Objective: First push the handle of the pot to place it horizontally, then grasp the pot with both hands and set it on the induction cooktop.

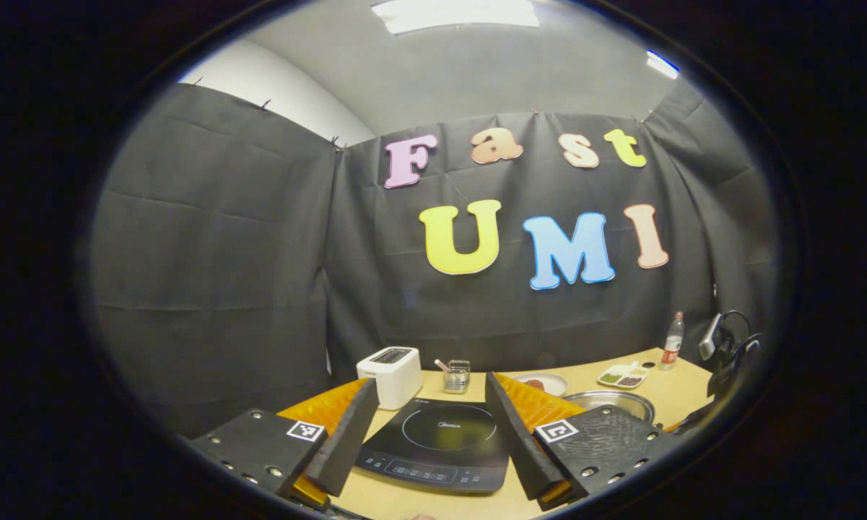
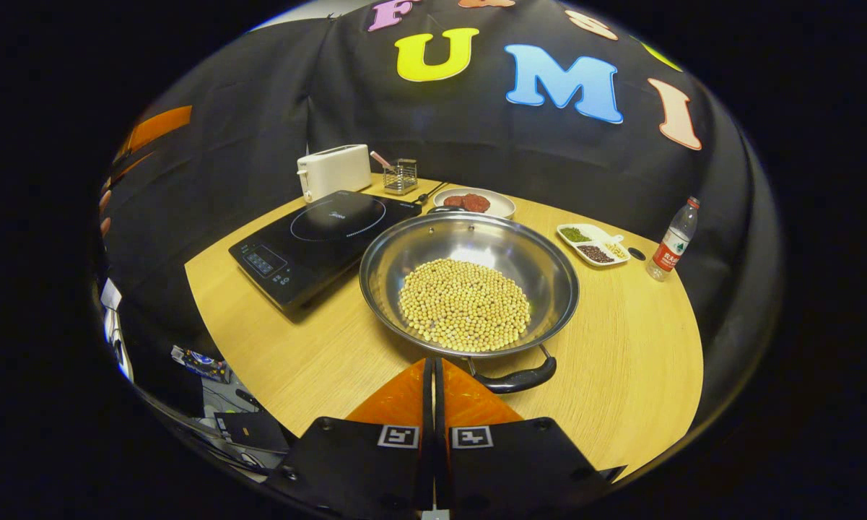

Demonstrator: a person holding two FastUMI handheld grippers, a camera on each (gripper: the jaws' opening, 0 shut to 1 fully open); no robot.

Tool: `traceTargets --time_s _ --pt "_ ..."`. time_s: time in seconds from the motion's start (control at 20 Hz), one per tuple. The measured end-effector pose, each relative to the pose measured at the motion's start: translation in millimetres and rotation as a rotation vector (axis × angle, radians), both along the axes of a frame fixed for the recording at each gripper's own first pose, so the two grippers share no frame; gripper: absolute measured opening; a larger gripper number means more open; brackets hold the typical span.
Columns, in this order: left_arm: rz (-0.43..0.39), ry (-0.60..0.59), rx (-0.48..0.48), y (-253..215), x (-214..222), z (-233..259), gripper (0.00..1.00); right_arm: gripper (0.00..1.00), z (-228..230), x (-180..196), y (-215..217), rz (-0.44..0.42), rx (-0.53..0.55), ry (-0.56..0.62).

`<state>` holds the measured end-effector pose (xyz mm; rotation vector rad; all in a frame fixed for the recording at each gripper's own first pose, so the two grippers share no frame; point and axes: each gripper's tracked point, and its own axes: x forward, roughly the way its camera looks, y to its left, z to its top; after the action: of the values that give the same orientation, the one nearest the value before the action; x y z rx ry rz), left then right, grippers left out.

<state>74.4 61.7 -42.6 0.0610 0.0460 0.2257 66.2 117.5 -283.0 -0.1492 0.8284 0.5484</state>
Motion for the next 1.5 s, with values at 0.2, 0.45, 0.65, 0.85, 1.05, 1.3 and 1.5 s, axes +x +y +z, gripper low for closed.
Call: traceTargets --time_s 0.2,0.45,0.65,0.85,1.05,1.3,1.5 --pt "0.018 0.012 -0.005 1 -1 -4 0.87 0.03 -11 0 0 0.012 -0.009 0.025" --pt "0.022 0.007 0.004 -2 -2 -1 0.89 0.02 -28 2 -12 0.005 -0.052 0.068" --pt "0.022 0.011 0.007 -6 1 -2 0.87 0.00 -33 3 -16 0.002 -0.057 0.083" --pt "0.019 0.018 0.006 -12 6 -5 0.87 0.00 -34 6 -22 0.007 -0.068 0.086" --pt "0.016 0.022 0.001 -17 12 -8 0.90 0.00 -38 15 -36 -0.018 -0.081 0.094" --pt "0.001 0.024 -0.001 -29 22 -9 0.88 0.00 -42 28 -47 -0.060 -0.093 0.105" --pt "-0.007 0.027 -0.001 -36 28 -11 0.88 0.02 -45 36 -55 -0.065 -0.115 0.097"
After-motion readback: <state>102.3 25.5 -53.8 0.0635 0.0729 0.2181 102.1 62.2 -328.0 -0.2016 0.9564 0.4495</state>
